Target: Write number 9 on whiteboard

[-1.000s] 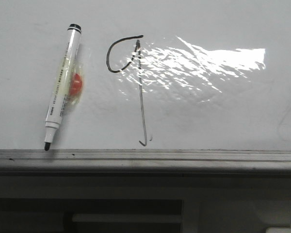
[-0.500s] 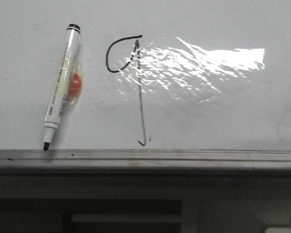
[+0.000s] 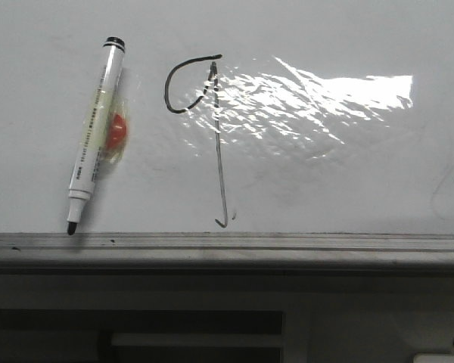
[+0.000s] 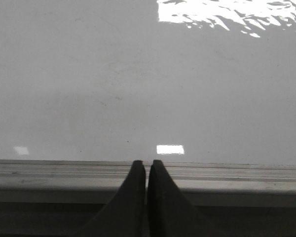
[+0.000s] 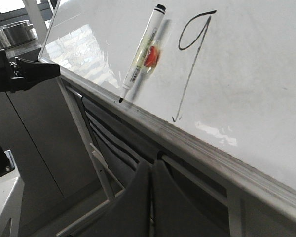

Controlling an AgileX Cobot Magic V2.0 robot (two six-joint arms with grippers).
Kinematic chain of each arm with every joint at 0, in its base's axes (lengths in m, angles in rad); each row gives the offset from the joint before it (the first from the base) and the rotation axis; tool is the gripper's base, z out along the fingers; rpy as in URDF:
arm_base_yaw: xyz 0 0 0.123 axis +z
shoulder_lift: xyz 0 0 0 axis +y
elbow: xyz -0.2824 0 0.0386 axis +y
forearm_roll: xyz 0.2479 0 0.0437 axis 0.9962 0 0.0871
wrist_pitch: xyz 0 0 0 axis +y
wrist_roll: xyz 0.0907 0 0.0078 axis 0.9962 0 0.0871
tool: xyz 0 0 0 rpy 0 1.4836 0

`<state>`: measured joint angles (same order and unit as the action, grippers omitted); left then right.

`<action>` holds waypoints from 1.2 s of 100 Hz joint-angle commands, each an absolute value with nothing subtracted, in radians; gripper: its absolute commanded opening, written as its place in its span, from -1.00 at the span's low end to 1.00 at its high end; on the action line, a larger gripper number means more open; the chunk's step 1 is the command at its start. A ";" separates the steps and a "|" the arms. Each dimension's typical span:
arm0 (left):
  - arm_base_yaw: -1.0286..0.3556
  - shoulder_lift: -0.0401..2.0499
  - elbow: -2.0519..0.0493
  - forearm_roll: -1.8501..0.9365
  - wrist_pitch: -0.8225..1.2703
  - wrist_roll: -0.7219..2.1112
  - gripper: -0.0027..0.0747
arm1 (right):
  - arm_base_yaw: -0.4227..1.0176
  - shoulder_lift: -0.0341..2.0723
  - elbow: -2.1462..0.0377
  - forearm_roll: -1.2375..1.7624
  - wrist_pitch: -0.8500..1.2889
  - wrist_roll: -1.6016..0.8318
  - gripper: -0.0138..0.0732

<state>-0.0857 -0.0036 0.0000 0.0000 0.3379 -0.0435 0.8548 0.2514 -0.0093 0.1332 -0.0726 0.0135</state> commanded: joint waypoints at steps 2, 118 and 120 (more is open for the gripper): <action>-0.084 -0.033 0.020 0.000 0.296 -0.044 -0.98 | 0.857 0.260 -0.036 0.119 -0.144 0.009 -0.83; -0.084 -0.031 0.020 0.000 0.296 -0.044 -0.98 | -0.131 0.043 0.040 -0.137 0.065 0.073 -0.83; -0.084 -0.031 0.020 0.000 0.296 -0.044 -0.98 | -0.147 0.038 0.040 -0.134 0.095 0.073 -0.83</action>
